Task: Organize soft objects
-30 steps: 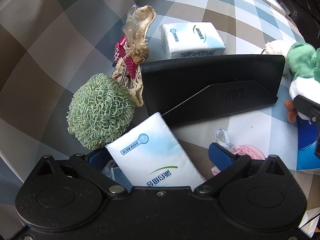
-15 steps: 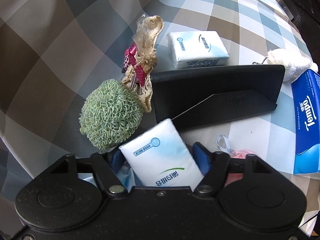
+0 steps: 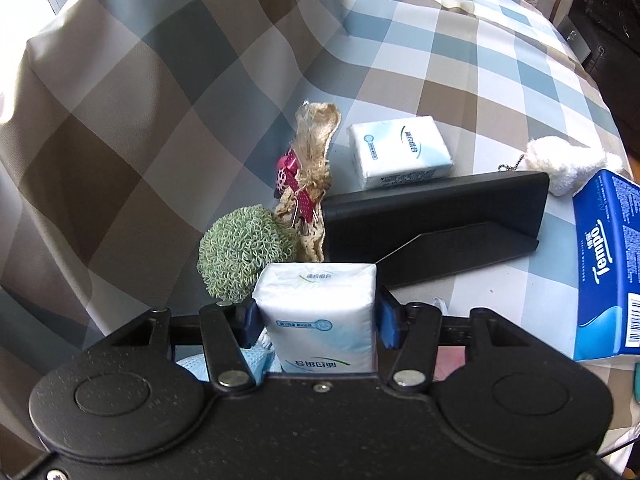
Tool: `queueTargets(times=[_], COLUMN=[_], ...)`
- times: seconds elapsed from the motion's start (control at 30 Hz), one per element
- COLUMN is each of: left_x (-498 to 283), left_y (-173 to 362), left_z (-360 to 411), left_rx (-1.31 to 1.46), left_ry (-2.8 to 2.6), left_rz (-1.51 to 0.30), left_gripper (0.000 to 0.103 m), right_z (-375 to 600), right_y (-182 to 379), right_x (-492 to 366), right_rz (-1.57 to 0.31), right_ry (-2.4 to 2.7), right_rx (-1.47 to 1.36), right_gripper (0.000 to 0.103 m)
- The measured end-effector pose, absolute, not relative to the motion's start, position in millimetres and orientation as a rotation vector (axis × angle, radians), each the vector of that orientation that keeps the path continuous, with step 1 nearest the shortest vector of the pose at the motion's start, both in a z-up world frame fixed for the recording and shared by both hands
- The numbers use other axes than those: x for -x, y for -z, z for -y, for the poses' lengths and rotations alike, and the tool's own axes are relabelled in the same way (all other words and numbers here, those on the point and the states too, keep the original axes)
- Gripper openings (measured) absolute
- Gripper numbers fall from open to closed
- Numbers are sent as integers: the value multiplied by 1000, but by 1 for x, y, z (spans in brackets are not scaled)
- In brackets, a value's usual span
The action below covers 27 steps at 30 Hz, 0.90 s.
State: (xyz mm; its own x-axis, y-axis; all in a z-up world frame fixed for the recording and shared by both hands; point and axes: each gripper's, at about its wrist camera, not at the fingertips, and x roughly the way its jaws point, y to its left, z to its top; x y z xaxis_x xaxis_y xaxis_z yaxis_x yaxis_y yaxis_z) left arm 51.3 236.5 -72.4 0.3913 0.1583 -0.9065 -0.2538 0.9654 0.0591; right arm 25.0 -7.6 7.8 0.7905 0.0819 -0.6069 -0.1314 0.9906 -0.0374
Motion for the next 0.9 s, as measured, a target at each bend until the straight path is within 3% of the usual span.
queueTargets(times=[0.9], left_x=[-56], left_y=[-36], left_z=[-113], left_rx=[2], left_ry=[62], left_rz=[-915], left_gripper=[52], right_z=[135], right_y=[-23], right_x=[-7], right_rz=[-641], right_ry=[219], right_rx=[-231], right_gripper=[51])
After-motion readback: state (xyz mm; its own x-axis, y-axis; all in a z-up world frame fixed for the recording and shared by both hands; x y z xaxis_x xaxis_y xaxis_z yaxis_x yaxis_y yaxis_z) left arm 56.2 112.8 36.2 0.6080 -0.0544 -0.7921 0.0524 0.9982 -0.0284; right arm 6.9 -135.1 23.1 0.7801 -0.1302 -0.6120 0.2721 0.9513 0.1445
